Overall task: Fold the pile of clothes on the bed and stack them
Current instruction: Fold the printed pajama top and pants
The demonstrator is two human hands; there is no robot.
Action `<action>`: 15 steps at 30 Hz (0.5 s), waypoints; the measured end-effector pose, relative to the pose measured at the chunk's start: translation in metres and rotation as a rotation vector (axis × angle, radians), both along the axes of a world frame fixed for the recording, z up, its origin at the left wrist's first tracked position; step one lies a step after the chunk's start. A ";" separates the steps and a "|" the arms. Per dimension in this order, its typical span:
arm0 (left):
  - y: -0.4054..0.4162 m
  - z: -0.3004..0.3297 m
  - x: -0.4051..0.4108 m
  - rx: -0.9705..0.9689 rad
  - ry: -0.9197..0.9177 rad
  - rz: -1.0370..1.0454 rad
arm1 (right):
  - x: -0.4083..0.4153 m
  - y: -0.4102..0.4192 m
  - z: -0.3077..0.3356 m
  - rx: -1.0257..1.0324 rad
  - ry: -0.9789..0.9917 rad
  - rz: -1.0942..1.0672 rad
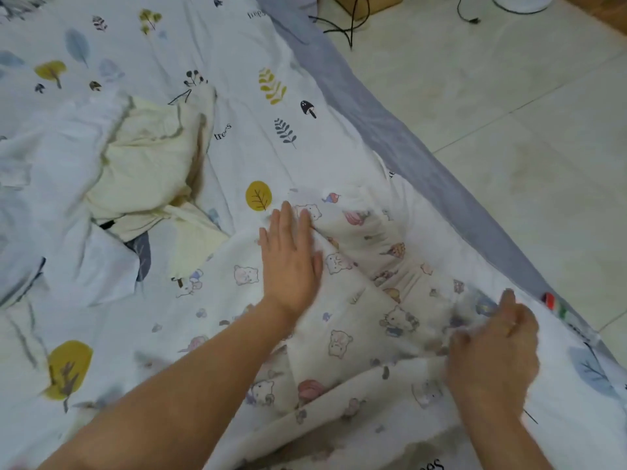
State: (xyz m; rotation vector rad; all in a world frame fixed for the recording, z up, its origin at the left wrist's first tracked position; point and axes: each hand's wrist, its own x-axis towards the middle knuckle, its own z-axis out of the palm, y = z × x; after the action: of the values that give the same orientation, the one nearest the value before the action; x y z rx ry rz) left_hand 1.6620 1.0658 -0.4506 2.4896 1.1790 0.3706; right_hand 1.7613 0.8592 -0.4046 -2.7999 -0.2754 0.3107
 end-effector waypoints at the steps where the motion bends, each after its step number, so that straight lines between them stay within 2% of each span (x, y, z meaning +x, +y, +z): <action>1: -0.013 -0.008 -0.008 0.081 0.084 -0.099 | -0.015 0.011 -0.002 0.013 -0.025 0.156; 4: -0.042 -0.032 -0.035 -0.017 0.359 -0.224 | -0.052 0.030 -0.022 -0.033 -0.008 0.621; 7: -0.046 -0.049 -0.053 -0.132 0.582 -0.281 | -0.053 0.019 -0.043 -0.343 0.079 0.870; 11: -0.036 -0.030 -0.054 -0.191 0.497 -0.308 | -0.039 -0.001 -0.049 -0.415 0.129 0.753; 15: -0.031 0.005 -0.083 -0.171 0.180 -0.270 | -0.048 0.009 -0.024 -0.485 0.138 0.674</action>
State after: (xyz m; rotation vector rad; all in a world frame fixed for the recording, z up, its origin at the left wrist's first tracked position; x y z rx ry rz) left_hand 1.5794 1.0351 -0.4458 2.5248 0.8778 -0.0265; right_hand 1.7131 0.8686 -0.4289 -3.0263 -1.2641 0.8088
